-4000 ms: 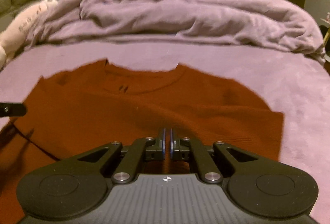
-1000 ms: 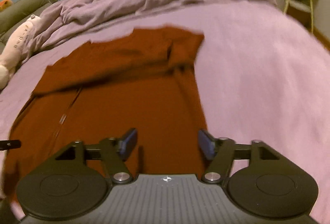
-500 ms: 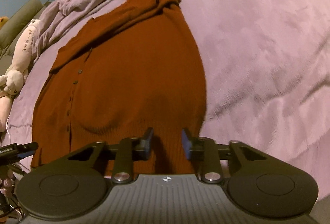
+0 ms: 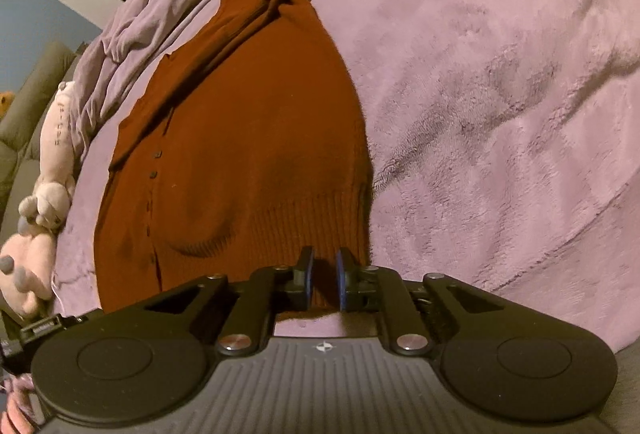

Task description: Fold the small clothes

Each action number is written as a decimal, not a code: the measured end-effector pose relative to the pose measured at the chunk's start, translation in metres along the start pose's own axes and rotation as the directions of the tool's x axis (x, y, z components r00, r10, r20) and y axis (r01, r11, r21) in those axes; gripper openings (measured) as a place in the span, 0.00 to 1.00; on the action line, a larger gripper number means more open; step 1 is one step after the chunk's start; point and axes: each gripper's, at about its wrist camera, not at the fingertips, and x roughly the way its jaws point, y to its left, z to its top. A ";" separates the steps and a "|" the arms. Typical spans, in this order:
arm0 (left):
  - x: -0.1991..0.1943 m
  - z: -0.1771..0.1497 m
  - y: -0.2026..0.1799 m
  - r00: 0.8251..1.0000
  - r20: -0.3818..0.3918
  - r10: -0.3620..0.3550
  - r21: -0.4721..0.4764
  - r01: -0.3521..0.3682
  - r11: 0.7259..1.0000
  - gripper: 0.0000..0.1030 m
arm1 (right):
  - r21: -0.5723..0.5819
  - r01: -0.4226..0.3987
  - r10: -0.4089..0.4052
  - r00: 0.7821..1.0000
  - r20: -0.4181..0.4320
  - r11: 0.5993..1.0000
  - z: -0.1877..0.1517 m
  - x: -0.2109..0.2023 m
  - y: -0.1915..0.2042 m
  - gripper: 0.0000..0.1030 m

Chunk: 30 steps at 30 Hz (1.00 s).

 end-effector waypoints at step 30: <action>0.018 -0.001 0.012 0.989 -0.110 -0.098 -0.013 0.097 0.995 0.43 | -0.017 -0.043 0.042 0.997 -0.057 0.999 0.007 0.009 0.002 0.17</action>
